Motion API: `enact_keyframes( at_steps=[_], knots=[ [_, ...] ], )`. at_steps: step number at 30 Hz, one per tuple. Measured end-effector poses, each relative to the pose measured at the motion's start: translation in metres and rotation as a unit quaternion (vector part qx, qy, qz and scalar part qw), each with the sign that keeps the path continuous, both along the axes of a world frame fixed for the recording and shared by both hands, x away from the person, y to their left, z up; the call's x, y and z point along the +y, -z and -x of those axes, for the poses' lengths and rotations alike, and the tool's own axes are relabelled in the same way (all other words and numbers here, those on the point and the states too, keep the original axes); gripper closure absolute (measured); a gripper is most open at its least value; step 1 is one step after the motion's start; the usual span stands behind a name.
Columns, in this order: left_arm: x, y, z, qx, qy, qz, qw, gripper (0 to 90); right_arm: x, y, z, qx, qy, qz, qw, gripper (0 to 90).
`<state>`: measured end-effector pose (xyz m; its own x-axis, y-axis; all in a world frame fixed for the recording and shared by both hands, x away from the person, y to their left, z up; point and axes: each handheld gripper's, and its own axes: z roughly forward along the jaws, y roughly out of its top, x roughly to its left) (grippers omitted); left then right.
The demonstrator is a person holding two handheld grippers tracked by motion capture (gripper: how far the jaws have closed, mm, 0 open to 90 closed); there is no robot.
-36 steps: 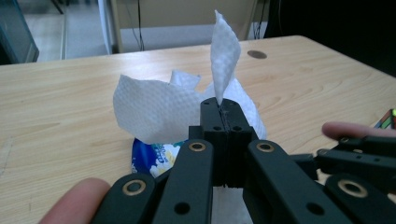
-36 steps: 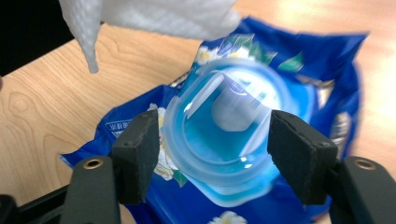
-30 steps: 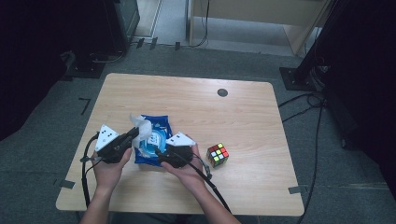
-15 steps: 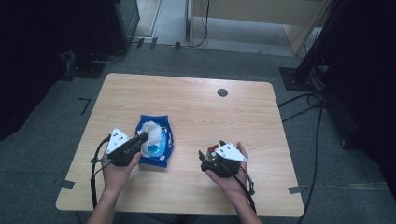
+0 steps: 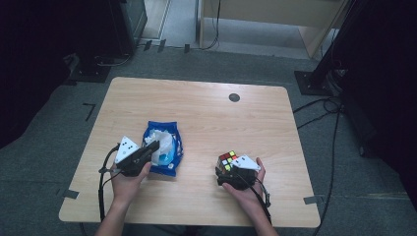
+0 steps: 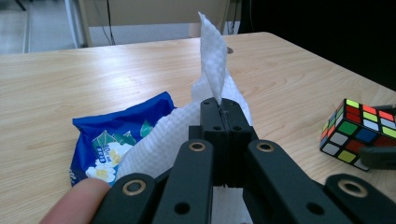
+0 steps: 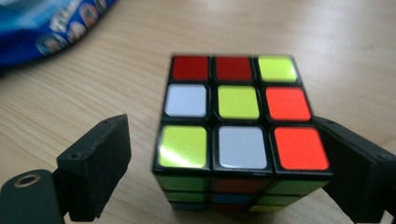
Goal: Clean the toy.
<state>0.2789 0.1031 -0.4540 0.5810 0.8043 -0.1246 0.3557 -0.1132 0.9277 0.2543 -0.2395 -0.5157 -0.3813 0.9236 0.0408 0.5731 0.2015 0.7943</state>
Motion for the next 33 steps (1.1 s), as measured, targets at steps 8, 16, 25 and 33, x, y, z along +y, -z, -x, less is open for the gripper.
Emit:
enact_keyframes(
  at_steps=[8, 16, 25, 33],
  knots=[
    [-0.003, 0.0, 0.0, -0.006, 0.002, 0.001, 1.0, 90.0, 0.002, 0.006, -0.01, 0.037, 0.011, 0.011, 0.9992, 18.5],
    [-0.009, 0.0, 0.002, -0.014, 0.019, 0.003, 0.9997, 90.0, 0.005, 0.005, -0.011, 0.02, 0.015, 0.019, 0.9995, 34.5],
    [-0.045, -0.003, 0.014, -0.022, 0.107, 0.039, 0.9933, 90.0, 0.027, -0.005, -0.001, 0.002, -0.057, -0.012, 0.9983, 34.5],
    [-0.088, 0.0, 0.033, -0.016, 0.192, 0.031, 0.9808, 90.0, 0.067, -0.027, 0.02, -0.01, -0.133, -0.028, 0.9906, 34.5]
  ],
)
